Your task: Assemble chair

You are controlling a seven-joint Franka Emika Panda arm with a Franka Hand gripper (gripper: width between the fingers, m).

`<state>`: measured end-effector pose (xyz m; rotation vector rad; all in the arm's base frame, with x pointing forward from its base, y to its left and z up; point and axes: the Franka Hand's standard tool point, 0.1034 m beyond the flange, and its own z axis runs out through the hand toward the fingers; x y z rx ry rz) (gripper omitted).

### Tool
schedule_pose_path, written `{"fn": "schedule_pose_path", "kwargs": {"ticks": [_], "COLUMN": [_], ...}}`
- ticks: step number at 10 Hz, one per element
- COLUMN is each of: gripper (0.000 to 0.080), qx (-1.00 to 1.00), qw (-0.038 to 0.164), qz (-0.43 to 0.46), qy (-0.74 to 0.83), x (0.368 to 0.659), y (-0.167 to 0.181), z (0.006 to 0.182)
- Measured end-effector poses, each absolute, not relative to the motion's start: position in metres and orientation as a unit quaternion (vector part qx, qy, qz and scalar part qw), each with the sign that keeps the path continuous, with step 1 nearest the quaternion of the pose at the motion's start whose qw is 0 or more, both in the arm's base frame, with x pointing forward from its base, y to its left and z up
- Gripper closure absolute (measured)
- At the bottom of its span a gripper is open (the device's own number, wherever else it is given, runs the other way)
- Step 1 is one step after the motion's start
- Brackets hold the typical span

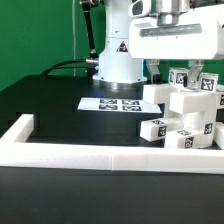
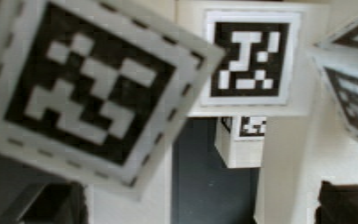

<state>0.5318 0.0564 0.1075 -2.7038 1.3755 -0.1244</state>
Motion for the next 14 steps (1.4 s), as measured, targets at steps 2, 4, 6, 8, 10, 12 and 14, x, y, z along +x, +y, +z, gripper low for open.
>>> {"fn": "schedule_pose_path", "kwargs": {"ticks": [2, 4, 6, 8, 10, 12, 14], "gripper": [0.0150, 0.0150, 0.0150, 0.0150, 0.0150, 0.0150, 0.0150], "qx": [-0.887, -0.876, -0.884, -0.901, -0.956, -0.987, -0.995], "qw": [0.065, 0.077, 0.074, 0.070, 0.056, 0.050, 0.042], "qz": [-0.031, -0.020, -0.022, -0.028, -0.055, -0.067, -0.074], "qy": [0.457, 0.475, 0.460, 0.426, 0.284, 0.136, 0.057], "x": [0.526, 0.518, 0.518, 0.518, 0.515, 0.506, 0.499], "y": [0.060, 0.069, 0.067, 0.066, 0.067, 0.074, 0.075], "z": [0.119, 0.129, 0.127, 0.127, 0.127, 0.127, 0.124]}}
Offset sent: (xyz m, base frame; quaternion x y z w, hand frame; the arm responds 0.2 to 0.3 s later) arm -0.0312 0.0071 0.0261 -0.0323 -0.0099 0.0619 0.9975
